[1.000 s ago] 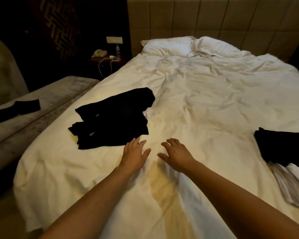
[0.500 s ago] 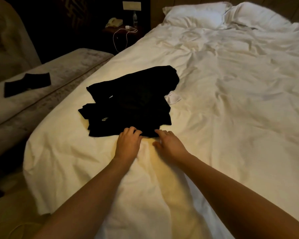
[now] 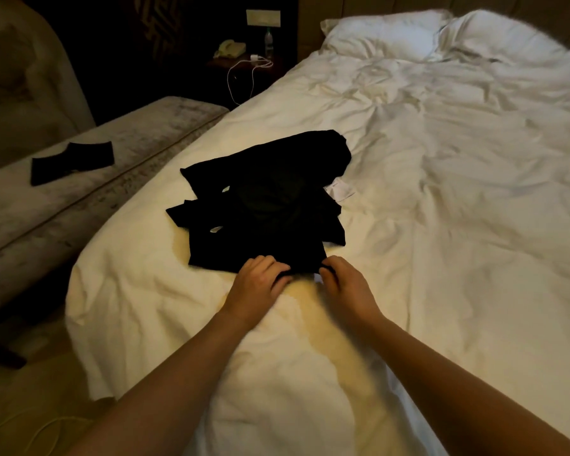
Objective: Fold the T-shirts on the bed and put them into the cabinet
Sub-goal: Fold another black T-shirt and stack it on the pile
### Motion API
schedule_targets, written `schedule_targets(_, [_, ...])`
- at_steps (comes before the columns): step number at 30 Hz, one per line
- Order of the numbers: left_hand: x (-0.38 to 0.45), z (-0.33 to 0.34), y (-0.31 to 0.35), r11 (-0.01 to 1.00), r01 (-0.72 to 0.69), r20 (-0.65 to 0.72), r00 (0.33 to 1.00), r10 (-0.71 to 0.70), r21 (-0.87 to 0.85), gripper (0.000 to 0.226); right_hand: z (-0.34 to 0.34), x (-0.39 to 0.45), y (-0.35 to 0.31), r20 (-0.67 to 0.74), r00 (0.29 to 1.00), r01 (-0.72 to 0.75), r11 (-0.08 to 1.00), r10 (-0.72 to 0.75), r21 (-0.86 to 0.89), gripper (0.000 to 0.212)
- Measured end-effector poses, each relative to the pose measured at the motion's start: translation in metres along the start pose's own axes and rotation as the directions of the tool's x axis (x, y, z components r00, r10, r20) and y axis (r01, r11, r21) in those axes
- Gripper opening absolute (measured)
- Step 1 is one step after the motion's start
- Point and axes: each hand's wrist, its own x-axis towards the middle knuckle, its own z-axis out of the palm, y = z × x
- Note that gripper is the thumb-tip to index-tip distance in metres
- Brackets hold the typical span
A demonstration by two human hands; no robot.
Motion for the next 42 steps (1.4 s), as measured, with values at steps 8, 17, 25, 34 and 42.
schedule_targets(8, [-0.009,-0.017,0.052,0.998,0.016,-0.037,0.999,-0.018,-0.055,0.017,-0.047,-0.062,0.013,-0.198,0.970,-0.118,0.985,0.142,0.128,0.017])
schedule_targets(17, [-0.006,-0.028,0.150,0.952,0.083,0.060,0.996,-0.068,-0.296,0.035,-0.093,-0.137,0.028,-0.353,0.894,-0.193,0.947,0.277,0.257,0.017])
schedule_targets(25, [0.031,-0.021,0.158,0.949,0.314,0.493,0.822,-0.287,0.029,0.064,-0.103,-0.170,0.044,-0.242,0.846,-0.350,0.837,0.475,0.420,0.016])
schedule_targets(34, [0.073,0.003,0.133,0.970,0.098,0.697,0.680,-0.228,0.222,0.062,-0.083,-0.127,0.027,-0.048,0.854,-0.395,0.705,0.518,0.589,0.018])
schedule_targets(42, [0.109,-0.004,0.076,0.962,0.246,0.652,0.712,-0.260,0.116,0.043,-0.090,-0.102,0.036,-0.236,0.862,-0.223,0.754,0.449,0.618,0.011])
